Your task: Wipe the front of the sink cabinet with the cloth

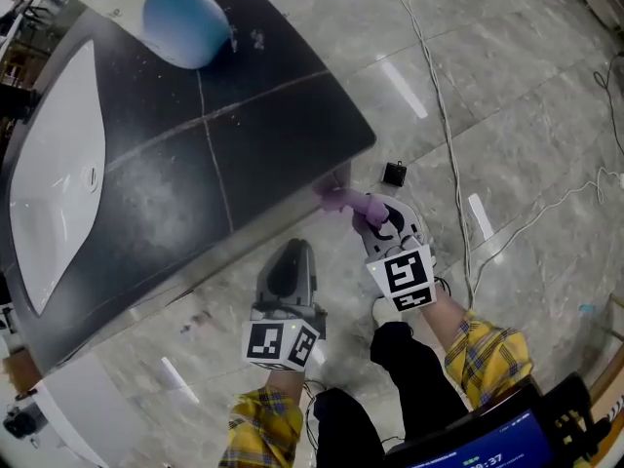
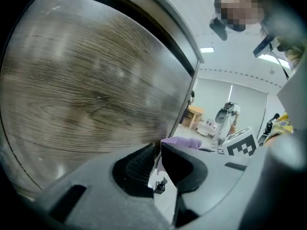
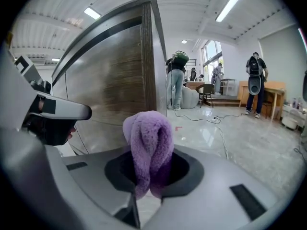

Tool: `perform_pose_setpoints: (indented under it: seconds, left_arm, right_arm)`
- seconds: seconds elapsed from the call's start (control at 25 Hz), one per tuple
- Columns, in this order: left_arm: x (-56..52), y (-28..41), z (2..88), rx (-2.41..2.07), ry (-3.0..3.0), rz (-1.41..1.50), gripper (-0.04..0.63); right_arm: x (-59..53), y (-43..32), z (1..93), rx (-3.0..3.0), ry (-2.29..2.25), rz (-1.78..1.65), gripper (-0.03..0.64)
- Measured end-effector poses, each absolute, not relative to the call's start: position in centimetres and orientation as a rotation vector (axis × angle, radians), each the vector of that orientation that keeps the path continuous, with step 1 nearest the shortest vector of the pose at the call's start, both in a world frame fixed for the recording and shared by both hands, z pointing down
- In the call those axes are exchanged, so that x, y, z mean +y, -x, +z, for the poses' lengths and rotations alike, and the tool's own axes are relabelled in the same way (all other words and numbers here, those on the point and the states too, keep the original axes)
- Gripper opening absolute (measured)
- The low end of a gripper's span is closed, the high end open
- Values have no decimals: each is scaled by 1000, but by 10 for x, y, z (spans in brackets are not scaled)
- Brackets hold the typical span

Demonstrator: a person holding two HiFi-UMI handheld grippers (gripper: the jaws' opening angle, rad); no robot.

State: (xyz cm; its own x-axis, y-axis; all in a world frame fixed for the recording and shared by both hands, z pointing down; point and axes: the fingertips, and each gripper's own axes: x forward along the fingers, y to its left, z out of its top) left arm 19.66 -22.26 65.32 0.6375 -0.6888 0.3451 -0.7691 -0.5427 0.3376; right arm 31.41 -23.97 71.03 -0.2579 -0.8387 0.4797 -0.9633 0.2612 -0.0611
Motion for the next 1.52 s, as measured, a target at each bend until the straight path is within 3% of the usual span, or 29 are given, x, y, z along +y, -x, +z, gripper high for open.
perform_pose_setpoints:
  seconds: [0.72,1.52]
  left_arm:
    - [-202,-200,599,-1063,-2470,235,40]
    - [-168,-106,466,-1254,-2516,138,38]
  right_arm:
    - [-206,-319,627,-2189,-1803,452,67]
    - [-175,-215,479,-2372,-1727,369,67]
